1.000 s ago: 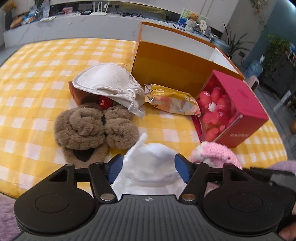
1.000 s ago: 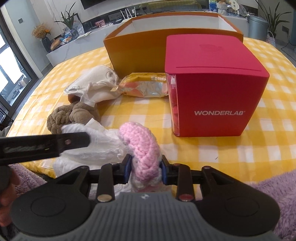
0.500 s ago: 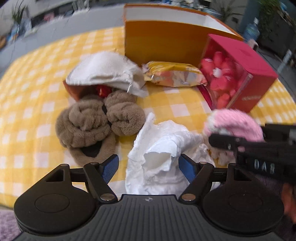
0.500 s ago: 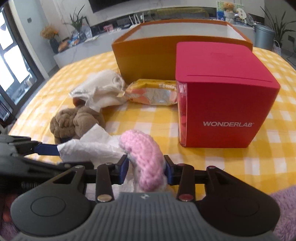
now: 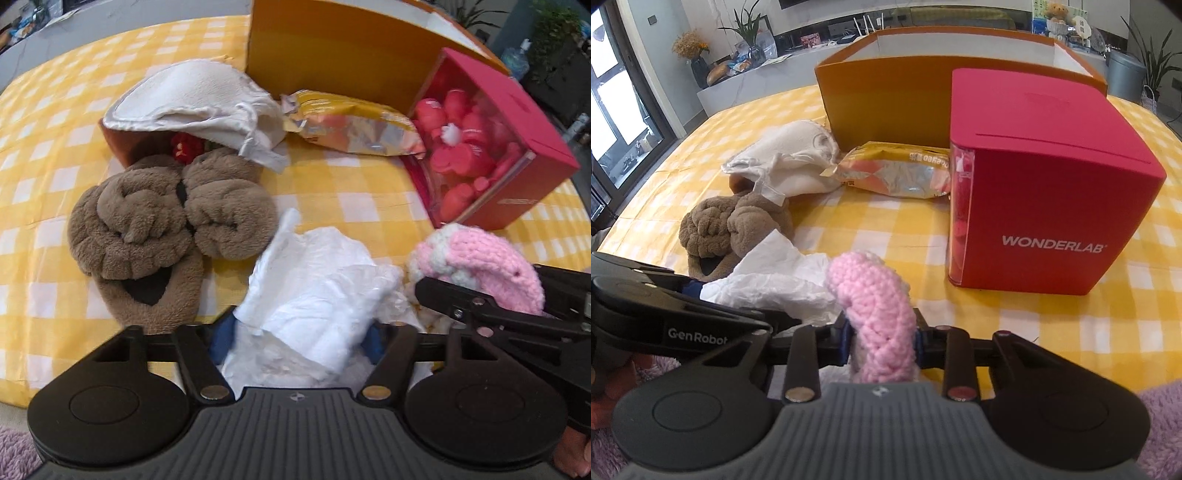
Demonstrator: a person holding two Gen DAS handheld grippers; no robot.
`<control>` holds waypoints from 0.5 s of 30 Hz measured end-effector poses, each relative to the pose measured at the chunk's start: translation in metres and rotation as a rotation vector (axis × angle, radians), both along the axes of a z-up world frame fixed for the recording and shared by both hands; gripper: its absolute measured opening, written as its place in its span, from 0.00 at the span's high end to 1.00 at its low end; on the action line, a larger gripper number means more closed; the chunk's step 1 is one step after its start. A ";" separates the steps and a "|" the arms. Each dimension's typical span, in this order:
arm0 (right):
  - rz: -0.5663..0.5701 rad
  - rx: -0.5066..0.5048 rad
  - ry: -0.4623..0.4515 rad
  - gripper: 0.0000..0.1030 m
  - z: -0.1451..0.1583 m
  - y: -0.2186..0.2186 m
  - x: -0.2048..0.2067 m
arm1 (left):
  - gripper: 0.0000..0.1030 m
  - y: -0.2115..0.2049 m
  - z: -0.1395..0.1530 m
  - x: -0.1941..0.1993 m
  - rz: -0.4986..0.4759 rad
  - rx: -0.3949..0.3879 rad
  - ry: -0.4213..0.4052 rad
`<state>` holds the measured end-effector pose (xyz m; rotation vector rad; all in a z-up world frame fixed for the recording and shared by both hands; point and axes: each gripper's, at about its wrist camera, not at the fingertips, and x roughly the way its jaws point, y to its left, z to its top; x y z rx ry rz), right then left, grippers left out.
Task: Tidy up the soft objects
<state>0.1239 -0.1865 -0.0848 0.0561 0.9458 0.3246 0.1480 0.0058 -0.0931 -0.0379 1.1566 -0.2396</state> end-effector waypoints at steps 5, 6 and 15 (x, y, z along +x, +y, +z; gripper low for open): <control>-0.003 -0.001 -0.005 0.73 0.002 -0.001 -0.002 | 0.63 -0.010 0.005 -0.009 -0.041 0.039 -0.065; -0.005 0.001 -0.006 0.73 0.003 -0.002 -0.003 | 0.67 -0.011 0.007 -0.011 -0.048 0.039 -0.081; -0.009 0.021 -0.055 0.73 0.026 -0.009 -0.016 | 0.89 -0.004 0.035 -0.040 -0.047 -0.025 -0.208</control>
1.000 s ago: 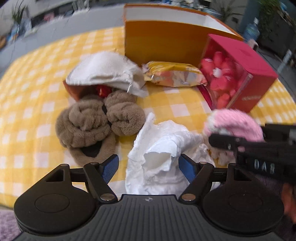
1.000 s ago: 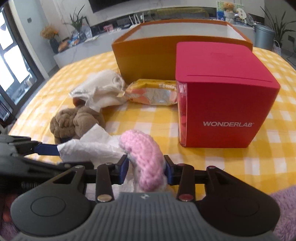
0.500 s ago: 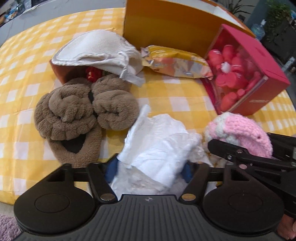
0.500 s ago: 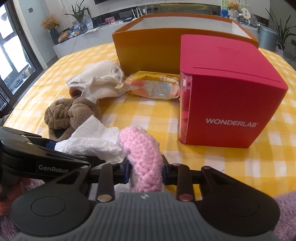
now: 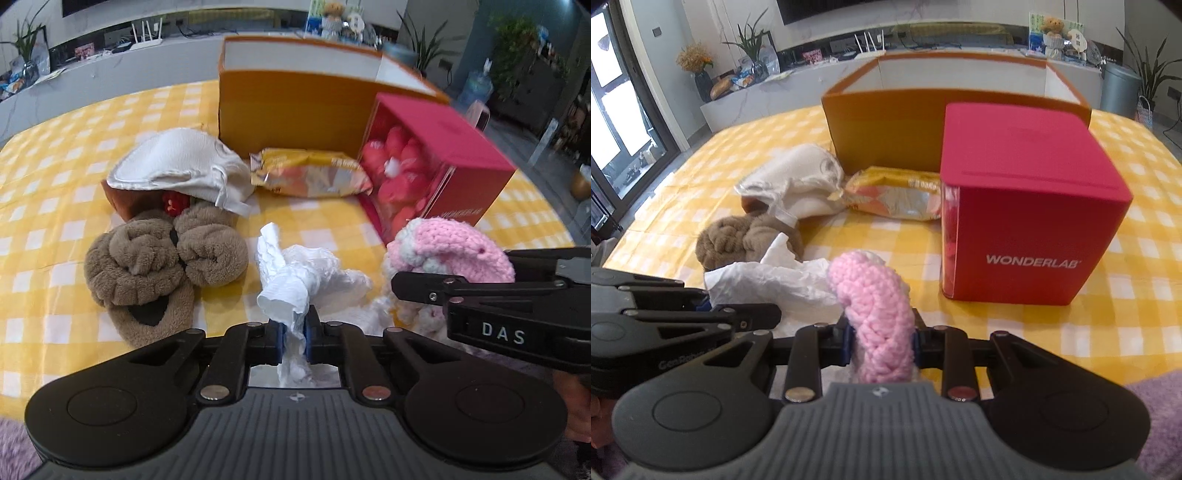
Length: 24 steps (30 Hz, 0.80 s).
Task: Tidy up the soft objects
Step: 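Carry the tissue and pink item to the orange box and open the left tool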
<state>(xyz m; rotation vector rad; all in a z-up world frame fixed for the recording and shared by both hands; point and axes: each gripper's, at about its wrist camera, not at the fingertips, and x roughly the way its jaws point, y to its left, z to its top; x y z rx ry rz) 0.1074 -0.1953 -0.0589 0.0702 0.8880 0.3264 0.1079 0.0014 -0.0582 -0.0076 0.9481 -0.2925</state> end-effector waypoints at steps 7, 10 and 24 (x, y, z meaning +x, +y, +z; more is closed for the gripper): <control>0.002 0.028 -0.047 0.73 0.023 -0.004 -0.014 | 0.90 0.010 0.040 -0.020 0.039 -0.038 -0.109; 0.010 0.046 -0.072 0.73 0.037 -0.005 -0.020 | 0.90 0.014 0.063 -0.026 0.048 -0.044 -0.173; 0.053 0.121 -0.199 0.73 0.125 -0.022 0.014 | 0.90 0.008 0.157 0.010 0.010 -0.049 -0.420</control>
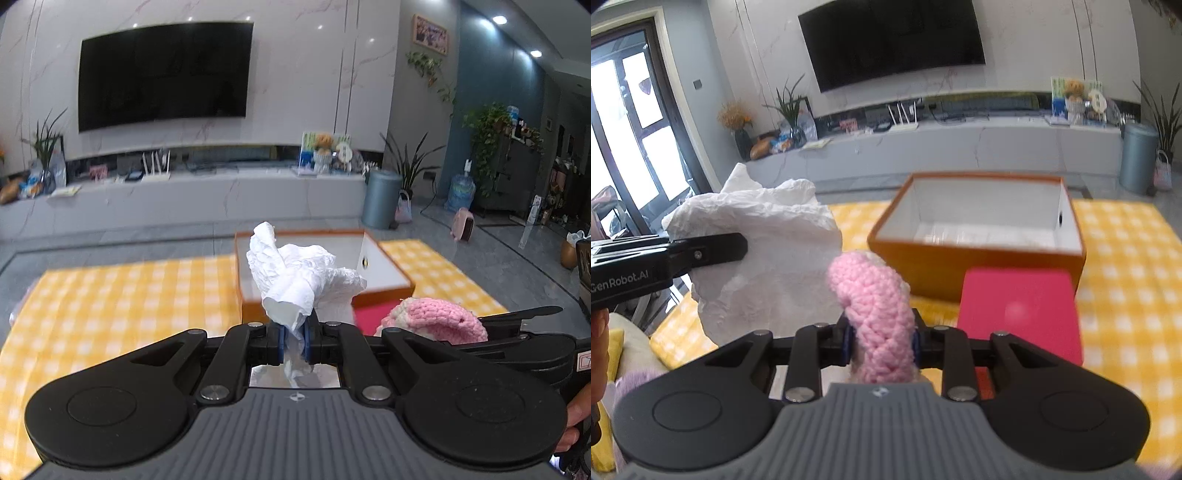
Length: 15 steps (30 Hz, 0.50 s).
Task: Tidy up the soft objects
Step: 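Carry the tissue and pink item to the orange box and open the left tool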
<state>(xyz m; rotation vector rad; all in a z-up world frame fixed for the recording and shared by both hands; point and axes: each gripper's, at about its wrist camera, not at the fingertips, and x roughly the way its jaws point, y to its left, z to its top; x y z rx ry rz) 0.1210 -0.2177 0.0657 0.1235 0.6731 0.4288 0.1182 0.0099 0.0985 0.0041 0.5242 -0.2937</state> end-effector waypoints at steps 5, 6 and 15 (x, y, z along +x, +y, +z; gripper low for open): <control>-0.019 -0.026 -0.044 0.73 0.022 -0.004 0.035 | 0.90 -0.012 0.019 0.032 0.008 0.043 -0.073; -0.020 -0.029 -0.050 0.73 0.026 -0.004 0.043 | 0.90 -0.014 0.023 0.038 0.003 0.038 -0.085; -0.050 -0.021 -0.039 0.73 0.031 -0.012 0.128 | 0.90 -0.047 0.032 0.106 -0.004 0.148 -0.213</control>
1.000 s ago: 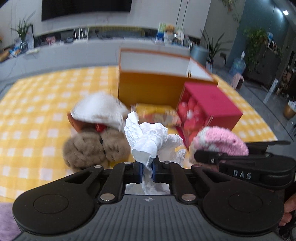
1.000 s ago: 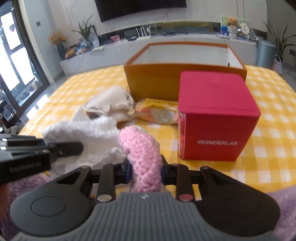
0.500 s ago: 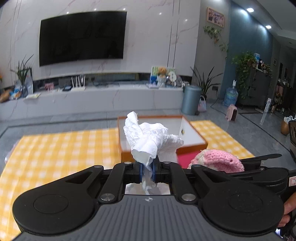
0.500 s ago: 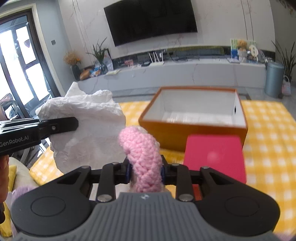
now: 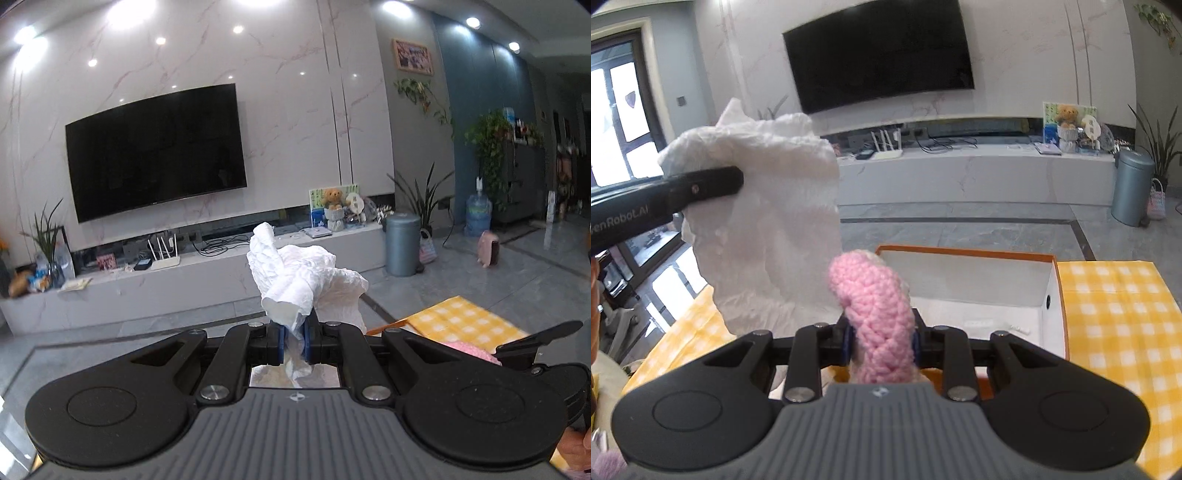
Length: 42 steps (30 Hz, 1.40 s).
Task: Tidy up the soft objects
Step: 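Carry the tissue and pink item to the orange box and open the left tool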
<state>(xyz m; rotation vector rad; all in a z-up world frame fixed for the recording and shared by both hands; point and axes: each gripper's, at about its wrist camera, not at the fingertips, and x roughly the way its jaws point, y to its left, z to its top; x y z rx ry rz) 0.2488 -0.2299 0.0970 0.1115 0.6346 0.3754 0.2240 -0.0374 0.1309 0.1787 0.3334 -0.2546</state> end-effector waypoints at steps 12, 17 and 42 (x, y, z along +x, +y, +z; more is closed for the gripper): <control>-0.054 -0.017 0.261 0.72 -0.092 0.006 0.117 | 0.90 -0.024 -0.107 0.081 -0.022 0.140 0.164; -0.061 -0.124 0.372 0.73 -0.117 0.018 0.139 | 0.90 -0.023 -0.135 0.105 -0.030 0.202 0.291; -0.104 -0.228 0.354 0.40 -0.092 0.013 0.145 | 0.30 0.003 -0.105 0.111 0.011 0.131 0.487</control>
